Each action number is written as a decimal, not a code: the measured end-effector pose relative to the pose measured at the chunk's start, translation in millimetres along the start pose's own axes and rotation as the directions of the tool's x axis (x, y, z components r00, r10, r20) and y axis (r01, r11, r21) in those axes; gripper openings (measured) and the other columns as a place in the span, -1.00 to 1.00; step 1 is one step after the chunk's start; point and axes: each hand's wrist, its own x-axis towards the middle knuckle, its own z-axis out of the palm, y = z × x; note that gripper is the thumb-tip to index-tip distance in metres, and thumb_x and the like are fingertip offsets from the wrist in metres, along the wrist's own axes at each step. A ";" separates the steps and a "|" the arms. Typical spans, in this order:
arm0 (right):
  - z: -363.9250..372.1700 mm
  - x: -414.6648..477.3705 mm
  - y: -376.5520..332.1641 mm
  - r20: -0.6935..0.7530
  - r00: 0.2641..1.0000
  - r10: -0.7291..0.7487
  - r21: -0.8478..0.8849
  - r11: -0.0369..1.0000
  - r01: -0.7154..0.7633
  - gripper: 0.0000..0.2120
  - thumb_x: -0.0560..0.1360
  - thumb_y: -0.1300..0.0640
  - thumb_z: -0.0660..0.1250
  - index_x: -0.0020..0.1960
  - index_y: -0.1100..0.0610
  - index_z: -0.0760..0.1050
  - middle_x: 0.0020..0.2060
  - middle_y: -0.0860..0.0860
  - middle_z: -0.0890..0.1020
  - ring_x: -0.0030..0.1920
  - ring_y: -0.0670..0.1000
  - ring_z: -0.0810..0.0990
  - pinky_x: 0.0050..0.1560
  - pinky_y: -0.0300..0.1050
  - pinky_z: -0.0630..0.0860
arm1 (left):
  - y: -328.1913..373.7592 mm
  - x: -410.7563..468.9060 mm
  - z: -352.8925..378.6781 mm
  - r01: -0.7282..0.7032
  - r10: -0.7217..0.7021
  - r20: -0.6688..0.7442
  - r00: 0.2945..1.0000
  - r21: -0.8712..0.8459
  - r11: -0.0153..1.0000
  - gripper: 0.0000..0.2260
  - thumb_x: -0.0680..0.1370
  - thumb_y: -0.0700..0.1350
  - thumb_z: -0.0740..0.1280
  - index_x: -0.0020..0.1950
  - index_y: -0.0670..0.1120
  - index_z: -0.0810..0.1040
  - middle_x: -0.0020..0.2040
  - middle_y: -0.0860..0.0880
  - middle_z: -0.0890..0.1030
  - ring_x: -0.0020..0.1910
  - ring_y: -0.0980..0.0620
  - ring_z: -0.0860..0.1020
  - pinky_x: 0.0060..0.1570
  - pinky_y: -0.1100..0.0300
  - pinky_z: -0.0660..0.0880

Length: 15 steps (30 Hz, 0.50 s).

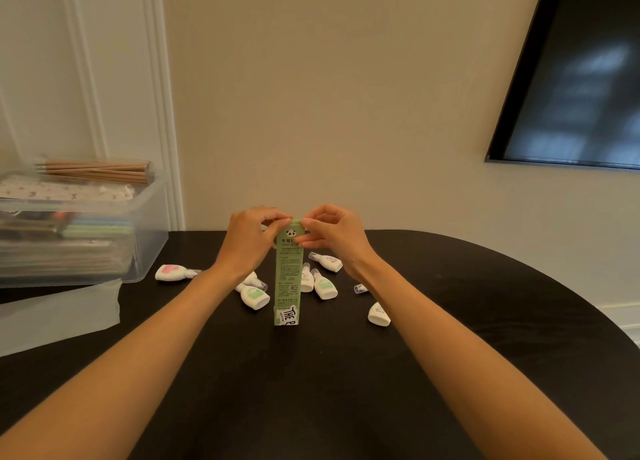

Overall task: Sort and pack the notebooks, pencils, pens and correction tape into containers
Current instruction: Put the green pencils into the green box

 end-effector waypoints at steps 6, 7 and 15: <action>-1.0 3.4 3.0 -0.018 0.996 -0.084 -0.100 0.992 0.082 -0.92 0.49 0.39 0.30 -0.11 0.24 0.48 -0.24 0.12 0.60 -0.42 -0.10 0.63 -0.31 -0.27 0.60 | -1.0 -3.3 -0.1 -0.006 0.004 0.058 0.998 0.031 0.999 -0.85 0.51 -0.28 0.33 0.05 -0.23 0.63 -0.05 -0.12 0.62 -0.09 0.00 0.58 -0.18 0.15 0.59; -1.0 3.5 5.1 -0.026 0.993 -0.111 -0.134 0.985 0.107 -0.90 0.49 0.39 0.30 -0.05 0.24 0.49 -0.23 0.11 0.60 -0.42 -0.11 0.63 -0.30 -0.26 0.61 | 0.0 -3.5 0.3 0.002 -0.003 0.056 0.998 0.020 1.000 -0.86 0.51 -0.28 0.33 0.03 -0.23 0.62 -0.06 -0.11 0.61 -0.09 0.01 0.57 -0.21 0.18 0.59; -0.4 1.0 12.3 -0.024 0.984 -0.177 -0.325 0.932 0.160 -0.82 0.49 0.41 0.20 -0.18 0.19 0.49 -0.14 0.17 0.60 -0.41 -0.11 0.62 -0.29 -0.25 0.60 | 2.1 -9.0 7.5 0.278 -0.257 0.132 0.958 -0.190 0.941 -0.67 0.47 -0.33 0.37 0.18 -0.14 0.39 -0.07 0.00 0.56 -0.13 0.14 0.56 -0.36 0.32 0.57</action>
